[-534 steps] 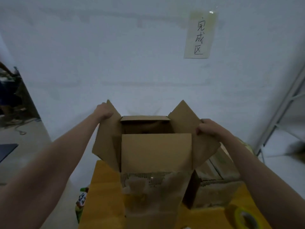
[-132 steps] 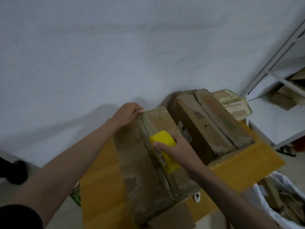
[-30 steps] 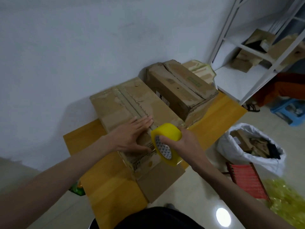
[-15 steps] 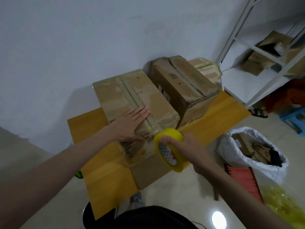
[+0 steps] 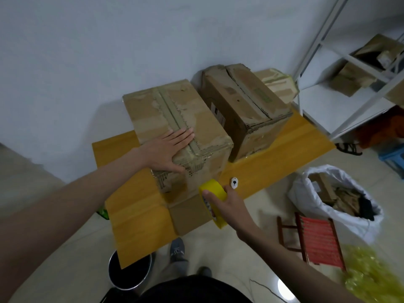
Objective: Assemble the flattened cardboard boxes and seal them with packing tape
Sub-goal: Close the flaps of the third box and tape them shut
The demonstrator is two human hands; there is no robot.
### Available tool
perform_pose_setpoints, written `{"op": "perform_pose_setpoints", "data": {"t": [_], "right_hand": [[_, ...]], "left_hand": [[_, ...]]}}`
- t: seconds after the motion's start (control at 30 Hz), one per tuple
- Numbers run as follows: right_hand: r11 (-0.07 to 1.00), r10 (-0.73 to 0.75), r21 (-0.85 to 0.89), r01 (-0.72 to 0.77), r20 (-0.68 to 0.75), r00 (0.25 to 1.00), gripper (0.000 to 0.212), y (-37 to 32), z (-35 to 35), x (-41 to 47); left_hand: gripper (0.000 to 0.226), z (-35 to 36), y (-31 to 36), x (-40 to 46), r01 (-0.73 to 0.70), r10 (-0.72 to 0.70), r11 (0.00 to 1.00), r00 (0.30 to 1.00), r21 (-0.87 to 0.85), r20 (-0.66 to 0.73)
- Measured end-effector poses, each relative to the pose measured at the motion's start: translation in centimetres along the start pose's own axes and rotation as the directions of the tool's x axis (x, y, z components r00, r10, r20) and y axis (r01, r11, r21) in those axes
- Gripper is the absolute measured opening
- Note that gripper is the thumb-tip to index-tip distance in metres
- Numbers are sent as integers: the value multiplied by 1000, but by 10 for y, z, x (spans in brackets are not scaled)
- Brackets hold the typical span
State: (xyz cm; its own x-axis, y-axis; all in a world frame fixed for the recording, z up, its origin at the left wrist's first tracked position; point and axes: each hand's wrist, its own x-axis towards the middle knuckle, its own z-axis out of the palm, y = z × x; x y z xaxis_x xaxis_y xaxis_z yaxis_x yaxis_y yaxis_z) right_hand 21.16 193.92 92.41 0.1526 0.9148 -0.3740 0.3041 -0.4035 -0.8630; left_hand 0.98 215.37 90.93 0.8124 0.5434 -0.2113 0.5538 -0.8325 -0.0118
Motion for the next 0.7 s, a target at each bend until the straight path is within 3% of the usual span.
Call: {"op": "perform_pose_setpoints", "data": {"t": [0.17,0.33,0.5,0.6,0.7], "right_hand": [[997,57,42,-61,73,996,56,26,11,23],[987,108,82,-135,275,955,24,30,12,58],[989,119,19,-148,494,861,34,32,-13,85],[985,139,21,-171,488,862,56,44,-42,119],[968,245,-146,-203,402,882,42,65,-65,160]], "left_hand": [[113,-2,2,0,12,-12,1000,1000,10,7],[112,-1,2,0,16,-16,1000,1000,12,-2],[112,1,3,0,18,-18,1000,1000,2,-19],[112,0,3,0,26,-26,1000,1000,13,-13],[112,-4,3,1,48,-48,999,999,-8,14]]}}
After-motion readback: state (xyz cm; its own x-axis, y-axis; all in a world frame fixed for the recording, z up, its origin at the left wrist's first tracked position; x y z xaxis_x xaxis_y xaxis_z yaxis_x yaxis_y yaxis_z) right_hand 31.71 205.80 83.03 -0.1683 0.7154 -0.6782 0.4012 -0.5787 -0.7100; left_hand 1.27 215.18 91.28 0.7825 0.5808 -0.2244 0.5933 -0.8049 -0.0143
